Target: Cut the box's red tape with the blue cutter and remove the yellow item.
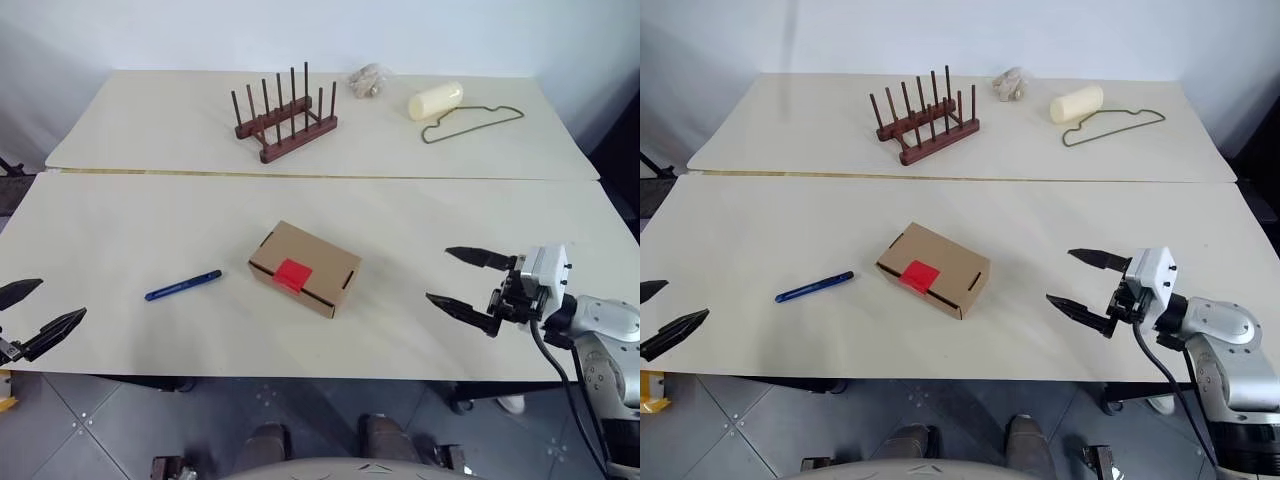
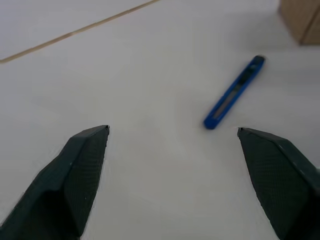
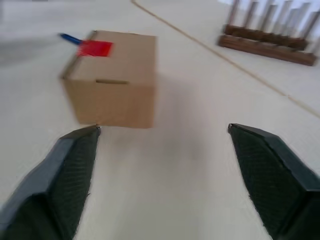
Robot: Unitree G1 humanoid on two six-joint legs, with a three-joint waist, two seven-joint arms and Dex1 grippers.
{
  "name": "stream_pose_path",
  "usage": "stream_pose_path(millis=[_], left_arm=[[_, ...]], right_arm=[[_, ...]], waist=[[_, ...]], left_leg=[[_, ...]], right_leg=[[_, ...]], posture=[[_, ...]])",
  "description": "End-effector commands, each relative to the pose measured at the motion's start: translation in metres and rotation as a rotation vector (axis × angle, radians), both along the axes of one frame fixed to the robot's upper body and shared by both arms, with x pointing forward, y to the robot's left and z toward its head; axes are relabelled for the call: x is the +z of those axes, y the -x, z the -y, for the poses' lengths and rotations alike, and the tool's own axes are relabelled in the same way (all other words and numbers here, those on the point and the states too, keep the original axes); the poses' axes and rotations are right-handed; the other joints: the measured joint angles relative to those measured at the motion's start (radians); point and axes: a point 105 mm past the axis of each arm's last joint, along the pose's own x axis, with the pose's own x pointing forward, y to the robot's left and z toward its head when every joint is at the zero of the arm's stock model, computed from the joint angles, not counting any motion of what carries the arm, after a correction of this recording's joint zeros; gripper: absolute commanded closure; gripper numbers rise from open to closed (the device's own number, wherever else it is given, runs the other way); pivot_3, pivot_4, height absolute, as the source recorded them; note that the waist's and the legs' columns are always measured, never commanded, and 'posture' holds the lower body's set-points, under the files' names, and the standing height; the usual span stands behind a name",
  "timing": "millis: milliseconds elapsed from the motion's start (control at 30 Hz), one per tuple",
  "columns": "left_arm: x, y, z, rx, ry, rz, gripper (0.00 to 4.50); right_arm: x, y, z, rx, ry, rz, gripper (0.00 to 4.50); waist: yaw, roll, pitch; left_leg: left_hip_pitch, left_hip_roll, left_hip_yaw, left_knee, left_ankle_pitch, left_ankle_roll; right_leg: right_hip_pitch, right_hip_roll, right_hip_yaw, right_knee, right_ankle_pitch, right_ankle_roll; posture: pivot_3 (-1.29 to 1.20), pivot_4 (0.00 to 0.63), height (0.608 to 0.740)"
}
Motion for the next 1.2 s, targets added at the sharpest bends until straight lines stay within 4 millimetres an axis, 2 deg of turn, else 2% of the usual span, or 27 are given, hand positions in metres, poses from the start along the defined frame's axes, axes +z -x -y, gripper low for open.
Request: stream_pose_path(millis=[33,133,167,200,267,333,367,467,533,700,833,933,1067,1200], left_arm=[[0.004,-0.003,0.013,-0.08,-0.053,-0.001,1.55],[0.002,-0.028,0.049,-0.218,-0.061,0.0,2.44],[0.002,-0.049,0.066,-0.272,-0.071,0.019,2.82],[0.003,-0.069,0.081,-0.307,-0.088,0.036,2.88],[0.007,-0.109,0.109,-0.357,-0.104,0.055,3.31],[0.008,-0.136,0.127,-0.381,-0.123,0.046,3.93],[0.008,-0.143,0.132,-0.386,-0.133,0.042,3.94],[0.004,-0.168,0.163,-0.456,-0.139,0.017,3.94],[-0.002,-0.176,0.178,-0.487,-0.167,-0.013,3.94],[-0.01,-0.162,0.216,-0.686,-0.123,-0.092,3.94],[-0.01,-0.154,0.235,-0.754,-0.103,-0.106,3.94],[-0.011,-0.143,0.247,-0.801,-0.085,-0.115,3.94],[-0.016,-0.118,0.258,-0.87,-0.061,-0.174,3.94],[-0.032,-0.096,0.251,-0.854,-0.08,-0.278,3.94]], right_arm=[[0.0,0.022,-0.022,0.133,0.026,-0.033,1.67],[-0.018,0.039,-0.043,0.224,0.103,-0.073,2.68],[-0.025,0.036,-0.049,0.218,0.121,-0.072,3.08],[-0.03,0.031,-0.053,0.204,0.134,-0.069,3.11],[-0.044,0.021,-0.063,0.185,0.173,-0.072,3.56],[-0.054,0.013,-0.07,0.163,0.191,-0.096,4.27],[-0.056,0.011,-0.073,0.156,0.19,-0.109,4.48],[-0.059,-0.006,-0.085,0.105,0.193,-0.079,4.48],[-0.061,-0.015,-0.089,0.069,0.197,-0.08,4.48],[-0.054,-0.028,-0.095,0.024,0.163,-0.068,4.48],[-0.046,-0.047,-0.09,-0.073,0.139,-0.056,4.48],[-0.042,-0.062,-0.079,-0.149,0.166,-0.031,4.48],[-0.035,-0.086,-0.051,-0.277,0.228,0.02,4.48],[-0.019,-0.115,-0.017,-0.408,0.285,0.101,4.48]], waist=[[0.0,0.0,0.0],[0.004,0.0,0.0],[0.005,-0.001,0.0],[0.01,-0.001,-0.001],[0.046,-0.003,-0.001],[0.048,-0.003,-0.001],[0.046,-0.003,-0.001],[0.02,-0.004,-0.001],[0.015,-0.004,-0.001],[-0.005,-0.004,-0.001],[-0.002,-0.004,-0.001],[0.0,-0.004,-0.001],[0.006,-0.004,-0.001],[0.003,-0.004,-0.001]], left_leg=[[0.0,0.0,0.0,0.0,0.0,0.0],[0.0,0.0,0.0,0.001,0.0,0.001],[0.0,0.0,0.0,0.001,0.0,0.001],[0.0,0.0,0.0,0.002,0.0,0.001],[-0.001,-0.002,-0.005,0.007,0.0,0.0],[-0.003,-0.001,-0.007,0.013,0.001,-0.001],[-0.003,-0.002,-0.006,0.013,0.001,-0.002],[-0.003,-0.001,0.0,0.013,0.001,-0.002],[-0.003,-0.001,0.002,0.013,0.001,-0.001],[-0.004,-0.001,0.002,0.012,0.0,0.0],[-0.004,0.0,0.002,0.013,0.0,0.0],[-0.004,0.0,0.002,0.014,0.0,0.0],[-0.004,-0.001,0.002,0.014,0.0,0.0],[-0.004,-0.001,0.003,0.014,-0.001,0.0]], right_leg=[[0.0,0.0,0.0,0.0,0.0,0.0],[0.0,0.0,0.0,0.0,0.0,0.0],[0.0,0.0,0.0,-0.001,0.0,0.0],[0.0,0.0,0.0,-0.002,0.0,0.0],[0.002,0.001,-0.003,0.001,0.0,0.0],[0.001,0.004,-0.004,0.003,0.003,-0.001],[0.001,0.003,-0.003,0.003,0.004,-0.001],[-0.001,0.003,-0.002,0.006,0.004,0.0],[-0.002,0.003,-0.003,0.005,0.004,0.0],[-0.002,0.003,-0.003,0.003,0.004,0.001],[-0.002,0.003,-0.003,0.003,0.004,0.001],[-0.001,0.002,-0.003,0.004,0.005,0.001],[0.0,0.001,-0.003,0.004,0.005,0.002],[-0.001,0.001,-0.001,0.003,0.005,0.002]], posture=[[0.0,0.15,0.74],[0.0,0.15,0.74],[0.0,0.15,0.74],[0.0,0.15,0.74],[0.0,0.15,0.74],[0.0,0.15,0.74],[0.0,0.15,0.74],[0.0,0.15,0.74],[0.0,0.15,0.74],[0.0,0.15,0.74],[0.0,0.15,0.74],[0.0,0.15,0.74],[0.0,0.15,0.74],[0.0,0.15,0.74]])
